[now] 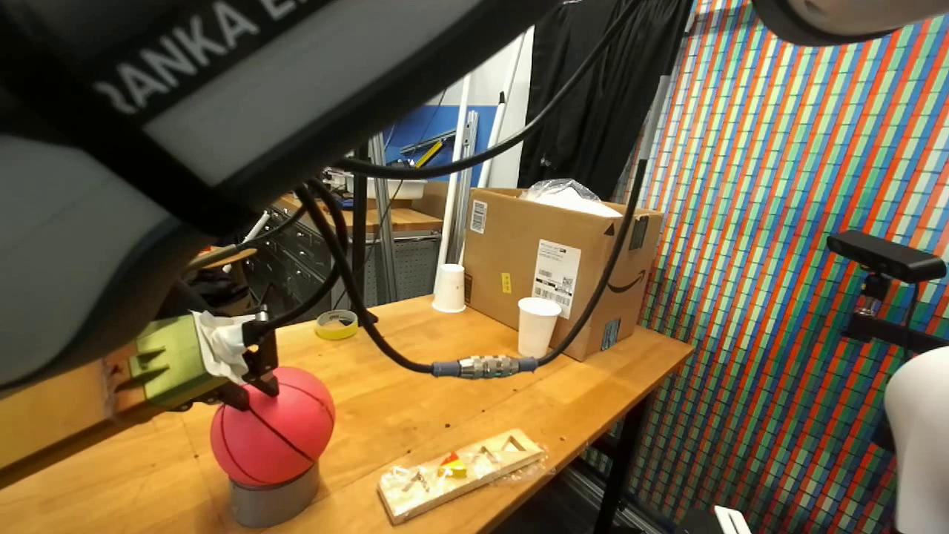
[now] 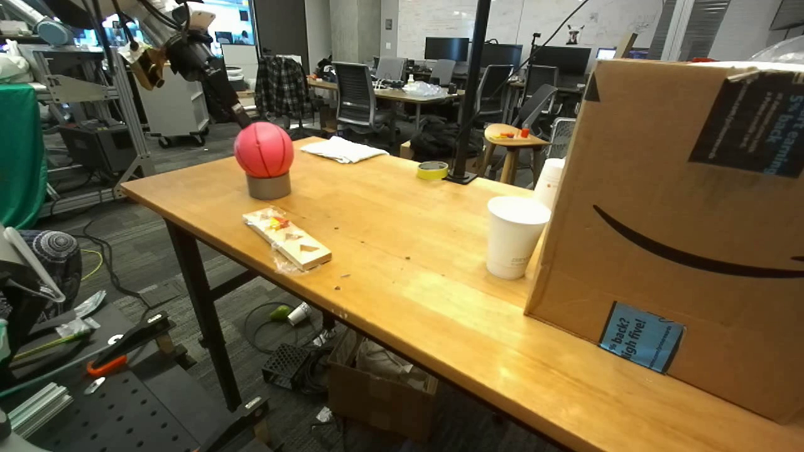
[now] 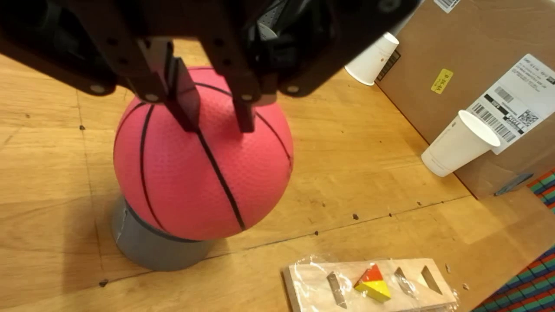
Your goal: Put the white ball in the cup, then put the red ball on the tape
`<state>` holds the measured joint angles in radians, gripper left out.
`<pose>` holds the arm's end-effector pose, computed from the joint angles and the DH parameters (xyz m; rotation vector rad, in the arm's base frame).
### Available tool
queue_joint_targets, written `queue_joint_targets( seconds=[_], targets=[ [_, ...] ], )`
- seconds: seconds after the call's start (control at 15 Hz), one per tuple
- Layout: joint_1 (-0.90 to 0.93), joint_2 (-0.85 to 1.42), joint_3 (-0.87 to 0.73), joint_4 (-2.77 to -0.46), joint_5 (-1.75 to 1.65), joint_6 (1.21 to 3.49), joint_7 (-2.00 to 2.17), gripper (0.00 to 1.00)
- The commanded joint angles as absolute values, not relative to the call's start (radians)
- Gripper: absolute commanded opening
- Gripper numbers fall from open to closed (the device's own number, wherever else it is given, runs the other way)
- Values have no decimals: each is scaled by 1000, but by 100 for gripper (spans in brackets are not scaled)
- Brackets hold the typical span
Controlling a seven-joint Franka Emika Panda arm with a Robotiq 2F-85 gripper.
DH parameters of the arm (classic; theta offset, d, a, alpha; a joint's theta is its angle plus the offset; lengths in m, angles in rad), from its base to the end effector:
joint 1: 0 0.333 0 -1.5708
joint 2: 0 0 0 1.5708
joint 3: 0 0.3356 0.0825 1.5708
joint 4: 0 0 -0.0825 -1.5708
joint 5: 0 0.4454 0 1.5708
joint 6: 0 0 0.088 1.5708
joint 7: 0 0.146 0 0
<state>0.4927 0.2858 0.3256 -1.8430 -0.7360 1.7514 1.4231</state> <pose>0.5055 0.4031 0.3272 2.4961 -0.4151 0.5183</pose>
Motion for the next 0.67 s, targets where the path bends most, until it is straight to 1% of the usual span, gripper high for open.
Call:
queue_joint_targets(
  seconds=[0.0, 0.07, 0.13, 0.27, 0.33, 0.4, 0.6],
  targets=[
    [497, 277, 324, -1841, -723, 1749, 1432, 61],
    [497, 275, 324, -1843, -722, 1750, 1431, 68],
    [496, 273, 324, -1844, -721, 1753, 1430, 77],
    [492, 260, 324, -1847, -718, 1760, 1424, 90],
    [488, 251, 324, -1848, -713, 1767, 1421, 99],
    [484, 244, 325, -1847, -705, 1774, 1416, 100],
    [473, 220, 324, -1846, -692, 1801, 1406, 100]
  ],
)
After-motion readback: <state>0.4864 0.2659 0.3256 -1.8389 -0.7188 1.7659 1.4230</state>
